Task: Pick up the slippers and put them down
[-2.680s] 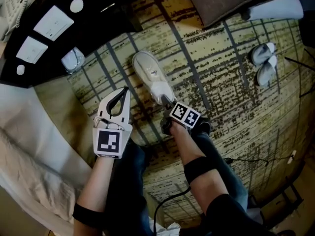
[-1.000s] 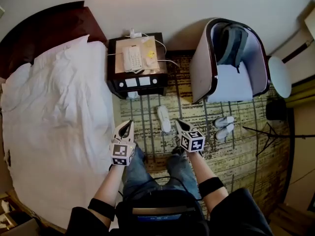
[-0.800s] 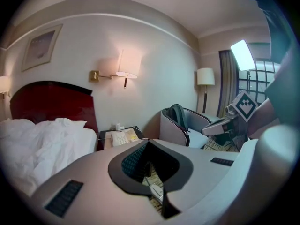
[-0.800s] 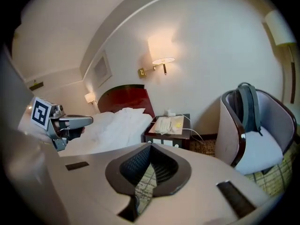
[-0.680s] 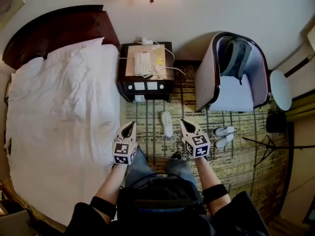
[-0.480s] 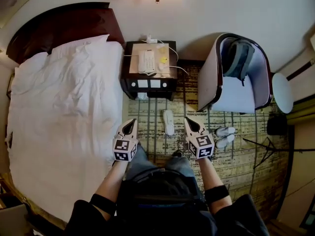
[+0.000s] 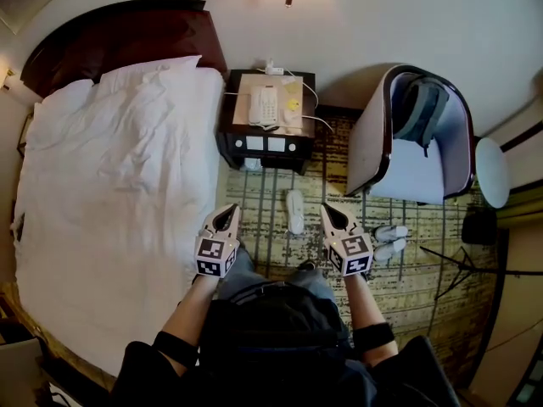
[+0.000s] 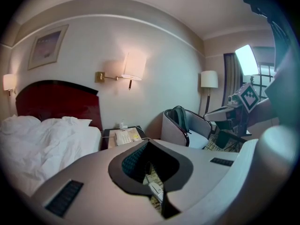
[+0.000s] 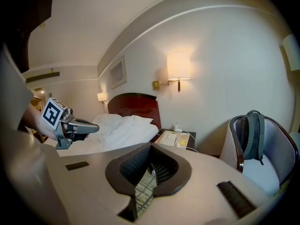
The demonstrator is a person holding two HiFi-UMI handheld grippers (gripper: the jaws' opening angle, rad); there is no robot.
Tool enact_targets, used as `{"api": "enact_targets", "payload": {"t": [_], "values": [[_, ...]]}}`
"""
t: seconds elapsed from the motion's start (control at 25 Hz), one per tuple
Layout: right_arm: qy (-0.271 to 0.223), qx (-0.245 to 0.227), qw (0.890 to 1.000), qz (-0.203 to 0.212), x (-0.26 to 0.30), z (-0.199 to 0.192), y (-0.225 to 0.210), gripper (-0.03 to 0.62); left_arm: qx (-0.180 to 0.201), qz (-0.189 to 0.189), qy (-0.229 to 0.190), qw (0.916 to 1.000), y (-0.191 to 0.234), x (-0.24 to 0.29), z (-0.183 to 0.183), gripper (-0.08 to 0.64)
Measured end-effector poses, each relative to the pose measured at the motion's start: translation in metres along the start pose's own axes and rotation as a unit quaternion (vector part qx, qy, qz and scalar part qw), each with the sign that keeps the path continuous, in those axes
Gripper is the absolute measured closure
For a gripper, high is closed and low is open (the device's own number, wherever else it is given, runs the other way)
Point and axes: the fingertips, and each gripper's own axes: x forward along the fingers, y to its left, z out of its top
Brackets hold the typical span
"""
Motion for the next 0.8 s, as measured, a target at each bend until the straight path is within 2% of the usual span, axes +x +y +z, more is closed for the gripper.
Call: {"api": "enact_targets", "payload": {"t": [0.24, 0.8], "values": [[0.005, -0.001, 1.000, 0.003, 0.002, -0.003, 0.001, 0.592, 0.002, 0.009, -0.005, 0.9999, 0.005, 0.007, 0.003, 0.558], [0.023, 0.005, 1.000, 0.005, 0.011, -0.009, 0.002, 0.592, 0.005, -0.005, 0.006, 1.0000, 0.012, 0.022, 0.002, 0.558]]}}
